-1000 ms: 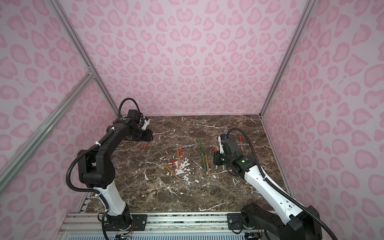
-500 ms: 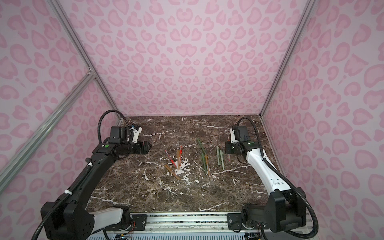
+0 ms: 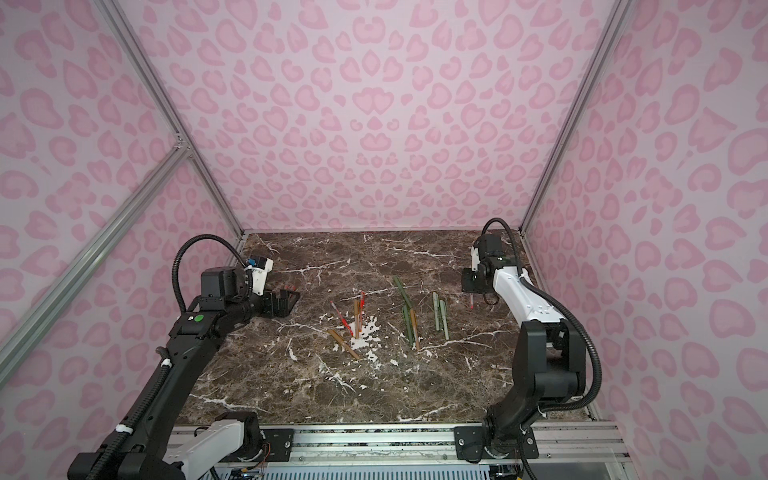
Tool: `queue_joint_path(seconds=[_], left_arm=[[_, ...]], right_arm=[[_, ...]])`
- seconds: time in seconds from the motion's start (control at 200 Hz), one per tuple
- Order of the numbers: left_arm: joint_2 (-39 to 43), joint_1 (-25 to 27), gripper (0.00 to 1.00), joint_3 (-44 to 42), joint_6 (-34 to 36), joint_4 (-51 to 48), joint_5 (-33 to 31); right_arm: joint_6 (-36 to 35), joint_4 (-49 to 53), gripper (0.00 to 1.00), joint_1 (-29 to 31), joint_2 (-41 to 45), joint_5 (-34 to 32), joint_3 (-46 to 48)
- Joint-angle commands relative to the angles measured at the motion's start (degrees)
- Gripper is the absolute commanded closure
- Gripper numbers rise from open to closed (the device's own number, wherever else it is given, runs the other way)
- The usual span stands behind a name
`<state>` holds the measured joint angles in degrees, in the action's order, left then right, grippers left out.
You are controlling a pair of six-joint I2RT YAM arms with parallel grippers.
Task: Open the pen caps
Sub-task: 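Lower the uncapped pen beside the first pen and open the right gripper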
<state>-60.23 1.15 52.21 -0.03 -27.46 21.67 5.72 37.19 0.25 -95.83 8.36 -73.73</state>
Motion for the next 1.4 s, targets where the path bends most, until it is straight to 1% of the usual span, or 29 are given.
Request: queue_joint_path(seconds=[0.0,0.24,0.465,0.585,0.695,0.82,0.935,1.035,1.195,1.29,1.395], left_arm=[[0.4,-0.5,0.02,0.2,0.1,1.8,1.4],[1.5,-1.3,0.02,0.2,0.4,1.6,1.4],[2.5,-2.2,0.02,-0.2,-0.1,1.9,2.1],[2.7,-3.6,0.02,0.4,-0.9,1.7,2.8],[2.8,-4.2,0.02,-0.6,-0.8,2.3,2.8],[2.6,-5.3,0.02,0.5,-1.7,1.5,3.7],[2.8,-5.6,0.02,-0.2,-1.6,2.5,3.6],[2.7,-6.1,0.02,0.5,-1.8,1.6,3.7],[2.9,-6.3,0.02,-0.4,-1.8,2.6,3.9],[2.7,-6.5,0.02,0.6,-1.8,1.6,3.9],[2.8,-6.7,0.02,0.2,-1.6,2.3,3.9]], right_arm=[[-1.5,0.5,1.0,-0.9,-4.0,-2.6,-2.5],[-2.8,1.2,1.0,-4.1,-14.0,-2.0,-9.5],[-3.4,1.8,1.0,-5.1,-22.3,-1.0,-15.6],[-3.1,1.9,1.0,-5.1,-25.0,1.1,-17.2],[-3.1,1.8,1.0,-5.0,-27.0,1.2,-18.3],[-3.3,2.0,0.98,-4.6,-28.1,1.6,-18.5],[-3.4,2.0,0.94,-4.6,-29.0,1.0,-18.9],[-3.5,2.0,0.86,-4.0,-29.1,1.2,-18.3],[-3.7,2.1,0.78,-4.0,-29.2,0.6,-19.3],[-3.4,2.6,0.75,-3.9,-28.3,1.4,-19.0],[-3.5,2.8,0.72,-3.9,-26.2,0.3,-19.0]])
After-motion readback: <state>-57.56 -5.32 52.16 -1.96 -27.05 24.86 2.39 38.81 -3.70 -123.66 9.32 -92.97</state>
